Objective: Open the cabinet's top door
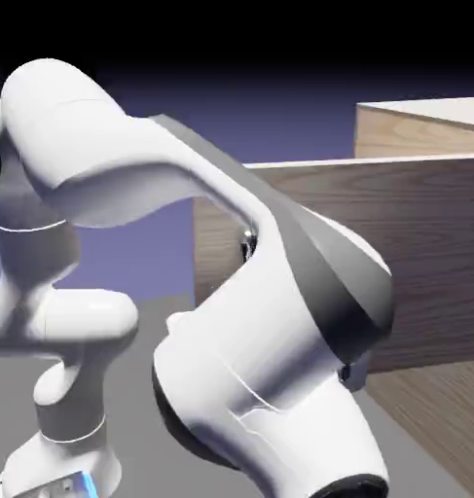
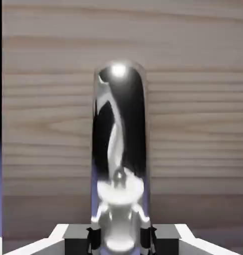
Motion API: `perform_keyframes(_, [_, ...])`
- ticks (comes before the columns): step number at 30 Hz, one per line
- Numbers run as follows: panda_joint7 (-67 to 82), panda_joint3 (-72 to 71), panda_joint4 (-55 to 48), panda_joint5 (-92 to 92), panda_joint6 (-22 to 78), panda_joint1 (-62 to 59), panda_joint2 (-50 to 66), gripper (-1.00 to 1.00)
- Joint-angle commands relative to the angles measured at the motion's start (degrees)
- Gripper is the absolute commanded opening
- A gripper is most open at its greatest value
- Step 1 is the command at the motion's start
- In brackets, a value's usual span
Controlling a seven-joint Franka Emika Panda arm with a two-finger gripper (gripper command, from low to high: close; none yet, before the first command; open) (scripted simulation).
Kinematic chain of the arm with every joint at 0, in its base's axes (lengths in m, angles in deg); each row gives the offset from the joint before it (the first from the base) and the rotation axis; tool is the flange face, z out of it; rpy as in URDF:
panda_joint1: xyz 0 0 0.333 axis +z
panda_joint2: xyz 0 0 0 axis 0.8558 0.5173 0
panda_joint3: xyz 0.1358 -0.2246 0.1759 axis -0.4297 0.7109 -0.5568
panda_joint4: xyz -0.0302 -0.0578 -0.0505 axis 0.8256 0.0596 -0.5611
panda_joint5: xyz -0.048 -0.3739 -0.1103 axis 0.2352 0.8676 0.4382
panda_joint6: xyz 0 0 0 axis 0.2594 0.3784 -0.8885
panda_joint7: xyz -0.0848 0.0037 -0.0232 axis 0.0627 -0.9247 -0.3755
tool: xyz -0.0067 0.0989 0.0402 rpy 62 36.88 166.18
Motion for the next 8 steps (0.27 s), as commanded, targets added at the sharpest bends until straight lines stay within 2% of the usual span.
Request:
perform_keyframes(1, [-0.7,-0.12,-2.07,0.68,0.42,0.46,-1.9,-1.0])
perform_keyframes(8, [-5.79,-0.69,-16.56,4.47,4.6,4.55,-14.1,-1.0])
